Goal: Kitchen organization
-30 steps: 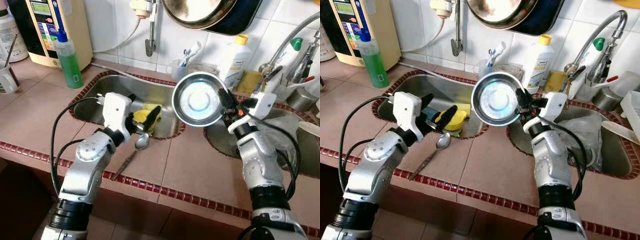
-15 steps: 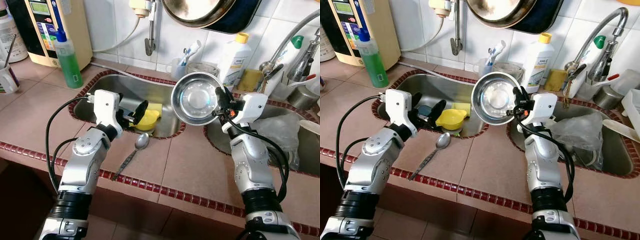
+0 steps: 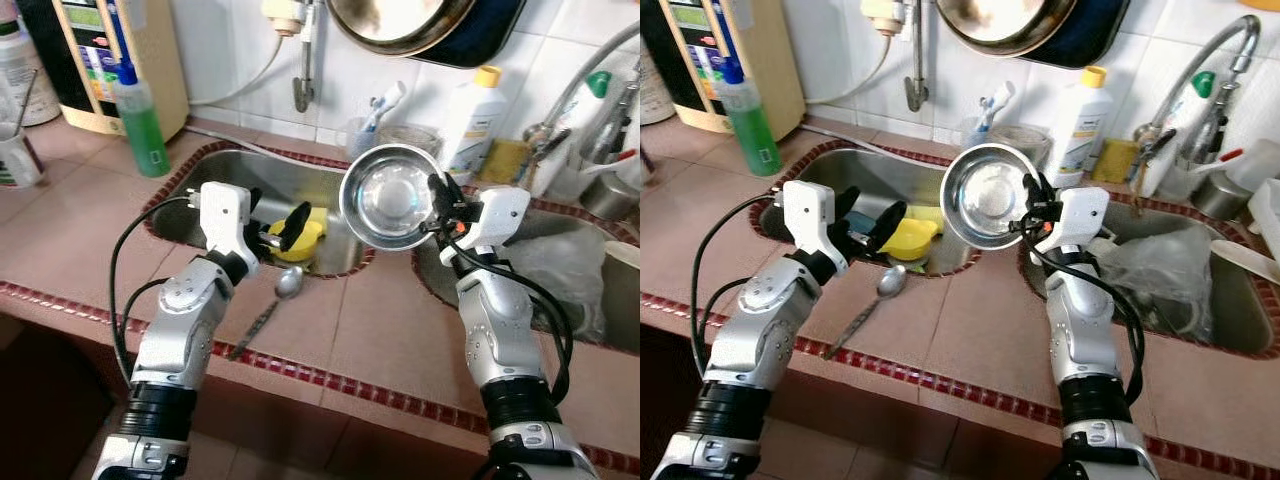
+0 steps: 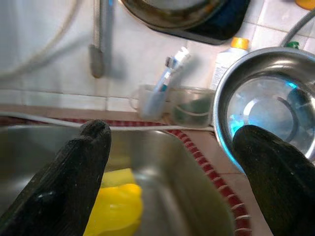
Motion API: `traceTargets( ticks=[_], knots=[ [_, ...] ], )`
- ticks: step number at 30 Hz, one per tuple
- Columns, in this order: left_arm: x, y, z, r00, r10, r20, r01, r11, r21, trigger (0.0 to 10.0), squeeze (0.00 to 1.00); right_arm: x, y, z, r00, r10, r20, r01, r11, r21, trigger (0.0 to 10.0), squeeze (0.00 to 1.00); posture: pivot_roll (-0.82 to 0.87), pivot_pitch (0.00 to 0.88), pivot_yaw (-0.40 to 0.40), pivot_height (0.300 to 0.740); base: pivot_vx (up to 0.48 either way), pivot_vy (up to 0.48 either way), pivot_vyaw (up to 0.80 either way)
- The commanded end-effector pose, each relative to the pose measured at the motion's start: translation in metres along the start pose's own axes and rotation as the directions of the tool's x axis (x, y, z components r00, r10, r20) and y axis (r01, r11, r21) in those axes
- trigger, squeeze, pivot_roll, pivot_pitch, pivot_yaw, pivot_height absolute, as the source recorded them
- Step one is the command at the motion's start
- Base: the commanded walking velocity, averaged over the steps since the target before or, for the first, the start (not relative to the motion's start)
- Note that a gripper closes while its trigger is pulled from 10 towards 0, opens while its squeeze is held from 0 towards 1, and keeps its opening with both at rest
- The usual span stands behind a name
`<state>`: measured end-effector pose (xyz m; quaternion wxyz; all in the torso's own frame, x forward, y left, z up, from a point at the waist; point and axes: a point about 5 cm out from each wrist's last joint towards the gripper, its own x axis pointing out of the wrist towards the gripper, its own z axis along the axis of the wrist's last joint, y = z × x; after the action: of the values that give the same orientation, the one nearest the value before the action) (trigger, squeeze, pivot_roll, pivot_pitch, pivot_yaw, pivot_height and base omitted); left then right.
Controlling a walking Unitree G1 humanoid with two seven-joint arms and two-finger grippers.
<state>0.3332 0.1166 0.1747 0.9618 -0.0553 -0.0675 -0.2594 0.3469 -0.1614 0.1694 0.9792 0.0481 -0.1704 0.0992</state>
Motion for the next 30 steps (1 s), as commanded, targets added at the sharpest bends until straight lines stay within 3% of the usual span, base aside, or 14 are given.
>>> traceTargets(
  ticks=[1, 15, 30],
  knots=[
    [0.0016, 0.0009, 0.0038, 1.000, -0.015, 0.012, 0.015, 1.000, 0.012, 10.0, 0.00, 0.0006, 0.0031, -0.0003, 1.000, 0.003, 0.009, -0.003, 1.000, 0.001, 10.0, 0.00, 0.08, 0.000, -0.055, 0.740, 0.000, 0.420, 0.00],
    [0.0049, -0.0017, 0.0069, 0.998, -0.047, 0.029, 0.046, 0.999, 0.023, 10.0, 0.00, 0.0028, 0.0049, -0.0014, 1.000, 0.002, 0.008, -0.002, 1.000, -0.004, 10.0, 0.00, 0.09, 0.000, -0.049, 0.740, 0.000, 0.374, 0.00],
    [0.0058, 0.0004, 0.0042, 0.999, -0.039, 0.008, 0.038, 0.994, 0.102, 10.0, 0.00, 0.0041, 0.0006, -0.0018, 1.000, -0.011, 0.005, 0.011, 1.000, -0.014, 10.0, 0.00, 0.08, 0.000, -0.051, 0.740, 0.000, 0.000, 0.00]
  ],
)
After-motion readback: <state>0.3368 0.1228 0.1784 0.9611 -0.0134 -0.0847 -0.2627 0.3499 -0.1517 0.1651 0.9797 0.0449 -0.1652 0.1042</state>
